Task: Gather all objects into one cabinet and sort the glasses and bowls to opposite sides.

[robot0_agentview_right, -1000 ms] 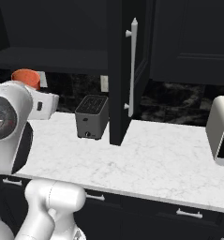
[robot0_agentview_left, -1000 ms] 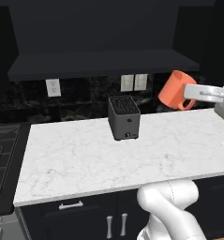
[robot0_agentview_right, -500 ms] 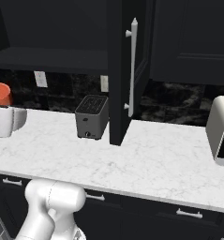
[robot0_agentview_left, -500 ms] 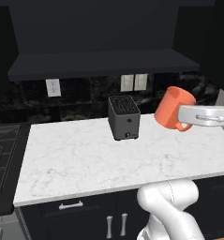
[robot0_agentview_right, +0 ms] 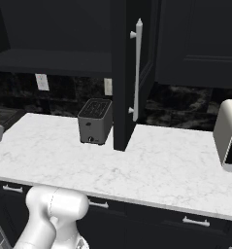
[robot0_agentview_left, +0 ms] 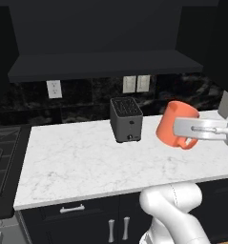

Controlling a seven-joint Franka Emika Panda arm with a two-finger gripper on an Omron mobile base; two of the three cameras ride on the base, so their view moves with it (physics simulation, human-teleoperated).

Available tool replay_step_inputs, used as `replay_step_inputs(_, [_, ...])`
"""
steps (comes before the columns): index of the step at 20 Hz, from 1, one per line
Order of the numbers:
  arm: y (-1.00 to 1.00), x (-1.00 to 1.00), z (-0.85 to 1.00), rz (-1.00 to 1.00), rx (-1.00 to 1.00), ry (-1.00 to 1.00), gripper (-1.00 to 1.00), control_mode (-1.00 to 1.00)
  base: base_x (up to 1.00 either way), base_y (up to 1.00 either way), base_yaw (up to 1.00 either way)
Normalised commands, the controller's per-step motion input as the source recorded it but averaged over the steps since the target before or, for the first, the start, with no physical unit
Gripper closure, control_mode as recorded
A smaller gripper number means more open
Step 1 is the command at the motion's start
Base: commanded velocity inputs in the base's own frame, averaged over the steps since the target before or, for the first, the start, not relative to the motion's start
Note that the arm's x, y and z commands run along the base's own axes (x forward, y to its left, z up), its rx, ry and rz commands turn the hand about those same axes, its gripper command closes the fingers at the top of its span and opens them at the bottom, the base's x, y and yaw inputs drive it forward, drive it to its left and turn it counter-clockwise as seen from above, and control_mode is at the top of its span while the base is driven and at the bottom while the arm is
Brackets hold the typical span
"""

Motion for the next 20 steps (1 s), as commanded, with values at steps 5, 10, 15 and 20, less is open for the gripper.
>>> replay_step_inputs(5, [0.1,-0.12,0.0,-0.04,-0.02,0.0,1.0,-1.0,0.0,0.0,0.0])
replay_step_inputs(10, [0.0,0.0,0.0,0.0,0.0,0.0,1.0,1.0,-0.03,0.0,0.0])
replay_step_inputs(15, [0.0,0.0,0.0,0.0,0.0,0.0,1.0,1.0,-0.34,0.24,0.0])
replay_step_inputs(20, [0.0,0.0,0.0,0.0,0.0,0.0,1.0,1.0,-0.45,0.44,0.0])
